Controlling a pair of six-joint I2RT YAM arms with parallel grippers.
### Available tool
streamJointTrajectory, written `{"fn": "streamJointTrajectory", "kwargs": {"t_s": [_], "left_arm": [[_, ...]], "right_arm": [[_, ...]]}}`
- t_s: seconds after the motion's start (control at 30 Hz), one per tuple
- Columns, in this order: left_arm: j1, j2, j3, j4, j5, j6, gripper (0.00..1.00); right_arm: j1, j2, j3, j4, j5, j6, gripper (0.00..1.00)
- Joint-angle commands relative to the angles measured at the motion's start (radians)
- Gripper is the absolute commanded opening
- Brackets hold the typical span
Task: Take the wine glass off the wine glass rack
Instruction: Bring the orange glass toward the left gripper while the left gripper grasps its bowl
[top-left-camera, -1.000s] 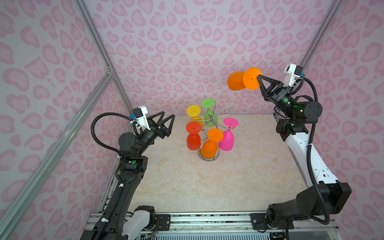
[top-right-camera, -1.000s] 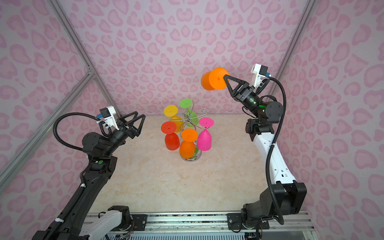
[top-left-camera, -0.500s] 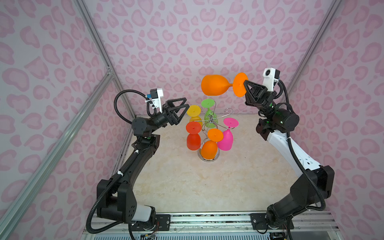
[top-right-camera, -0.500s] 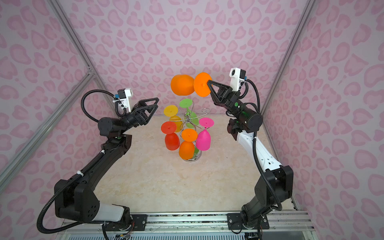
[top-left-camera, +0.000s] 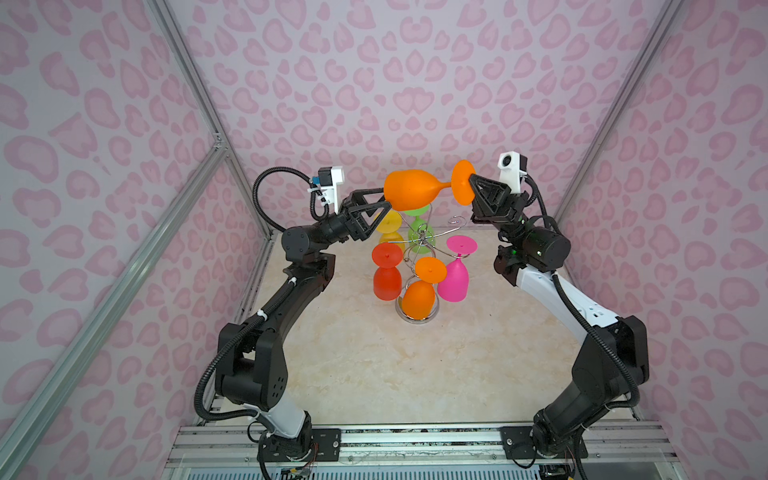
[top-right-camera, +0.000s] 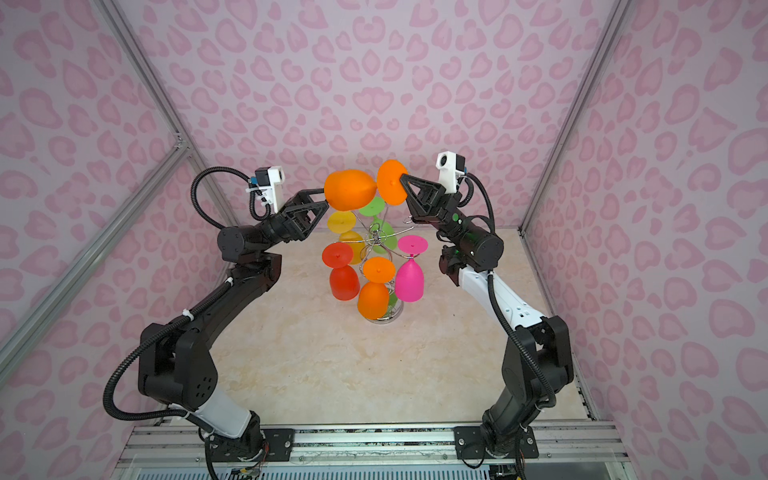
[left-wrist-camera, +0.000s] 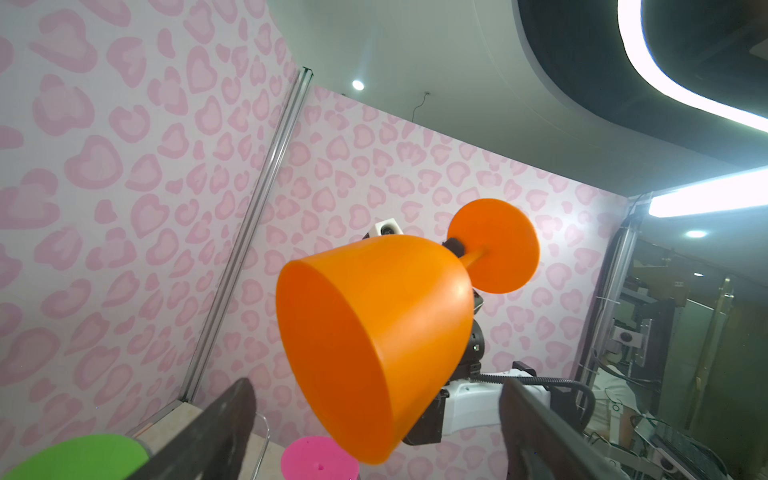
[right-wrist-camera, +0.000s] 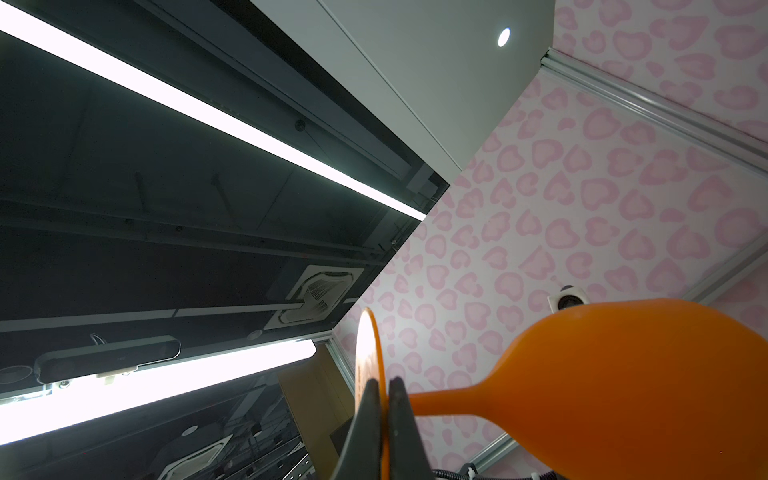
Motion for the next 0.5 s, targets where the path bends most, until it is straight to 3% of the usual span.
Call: {"fn": "streamJointTrajectory", "kwargs": {"t_s": [0.0, 0.13, 0.47], "left_arm": [[-0.017, 0.024, 0.043, 0.088, 0.011, -0.043, 0.89], [-0.037, 0.035, 0.053, 0.109, 0.019, -0.063, 0.80], [-0.044, 0.012, 0.023, 0.124, 0.017, -0.070, 0.44]], "right_arm": [[0.003, 0.020, -0.010, 0.037, 0.009, 0.019, 0.00], [0.002, 0.037, 0.003, 0.037, 0.012, 0.027, 0.00], [-0.026, 0.069, 0.015, 0.037, 0.033, 0.058, 0.00]]}}
